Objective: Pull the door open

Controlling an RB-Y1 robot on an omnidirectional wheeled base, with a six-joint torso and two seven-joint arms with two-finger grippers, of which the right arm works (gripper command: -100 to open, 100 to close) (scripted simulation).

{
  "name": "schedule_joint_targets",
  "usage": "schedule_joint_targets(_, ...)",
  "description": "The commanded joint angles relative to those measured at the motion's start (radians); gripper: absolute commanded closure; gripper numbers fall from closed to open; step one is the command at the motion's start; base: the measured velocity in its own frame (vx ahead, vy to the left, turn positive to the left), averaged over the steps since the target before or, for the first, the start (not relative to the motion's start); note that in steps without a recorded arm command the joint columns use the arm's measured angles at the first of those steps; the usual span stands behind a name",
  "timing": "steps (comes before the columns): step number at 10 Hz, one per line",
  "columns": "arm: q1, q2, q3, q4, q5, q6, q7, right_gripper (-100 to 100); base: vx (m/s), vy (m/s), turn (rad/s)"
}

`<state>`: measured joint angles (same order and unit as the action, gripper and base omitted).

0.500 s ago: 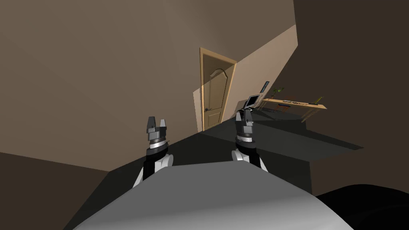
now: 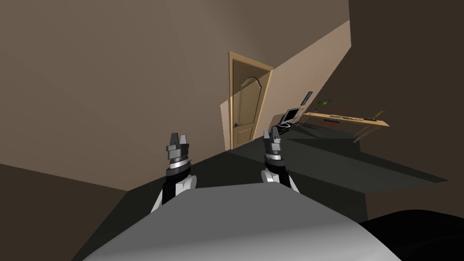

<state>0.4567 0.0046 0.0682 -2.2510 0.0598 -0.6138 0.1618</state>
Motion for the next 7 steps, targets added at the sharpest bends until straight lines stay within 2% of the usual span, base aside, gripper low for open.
schedule_joint_targets(1, -0.013, -0.008, 0.002, 0.034, -0.010, -0.003, 0.002, -100, 0.069, -0.020, 0.072)
schedule_joint_targets(7, -0.069, -0.043, 0.006, 0.166, -0.057, -0.007, 0.002, -100, 0.077, -0.042, 0.083)
